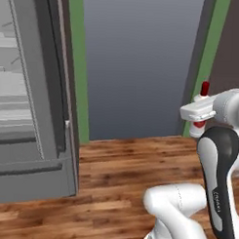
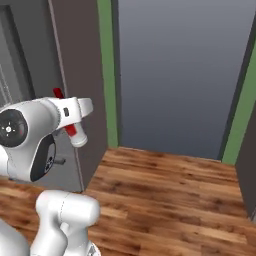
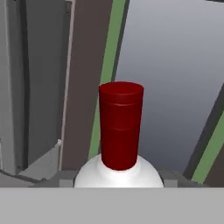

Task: Place the liquor on the top shelf of the fridge to keep it out of children's reach, and place the orange and apple on lower shelves for easy access.

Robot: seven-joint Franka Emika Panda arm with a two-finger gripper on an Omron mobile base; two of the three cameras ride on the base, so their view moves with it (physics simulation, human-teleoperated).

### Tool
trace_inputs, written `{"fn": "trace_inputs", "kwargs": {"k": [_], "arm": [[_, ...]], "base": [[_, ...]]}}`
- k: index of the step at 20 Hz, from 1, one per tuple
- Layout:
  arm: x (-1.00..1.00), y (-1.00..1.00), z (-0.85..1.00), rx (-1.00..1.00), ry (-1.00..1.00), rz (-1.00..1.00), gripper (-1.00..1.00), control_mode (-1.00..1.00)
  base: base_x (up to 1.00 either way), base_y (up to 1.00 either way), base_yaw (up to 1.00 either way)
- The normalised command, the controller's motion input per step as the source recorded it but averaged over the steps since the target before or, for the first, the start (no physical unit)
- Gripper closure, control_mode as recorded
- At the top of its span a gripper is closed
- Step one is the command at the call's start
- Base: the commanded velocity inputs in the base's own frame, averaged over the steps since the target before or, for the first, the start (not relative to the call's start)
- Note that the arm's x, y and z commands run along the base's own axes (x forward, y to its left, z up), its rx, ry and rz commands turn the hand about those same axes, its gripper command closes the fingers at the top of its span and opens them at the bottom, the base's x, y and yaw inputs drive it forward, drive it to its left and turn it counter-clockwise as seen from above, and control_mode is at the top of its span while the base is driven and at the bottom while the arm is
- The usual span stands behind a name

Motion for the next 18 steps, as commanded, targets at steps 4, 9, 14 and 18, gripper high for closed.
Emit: {"fn": "trace_inputs", "kwargs": {"k": [4, 9, 14, 18], "arm": [[0.0, 0.0, 0.0, 0.0, 0.0, 0.0, 1.0, 1.0], [0.0, 0.0, 0.0, 0.0, 0.0, 0.0, 1.0, 1.0], [0.0, 0.0, 0.0, 0.0, 0.0, 0.0, 1.0, 1.0], [0.0, 0.0, 0.0, 0.0, 0.0, 0.0, 1.0, 1.0]], "base": [[-0.61, 0.45, 0.4], [-0.11, 0.53, 0.22], [0.15, 0.69, 0.04], [0.43, 0.91, 0.0]]}}
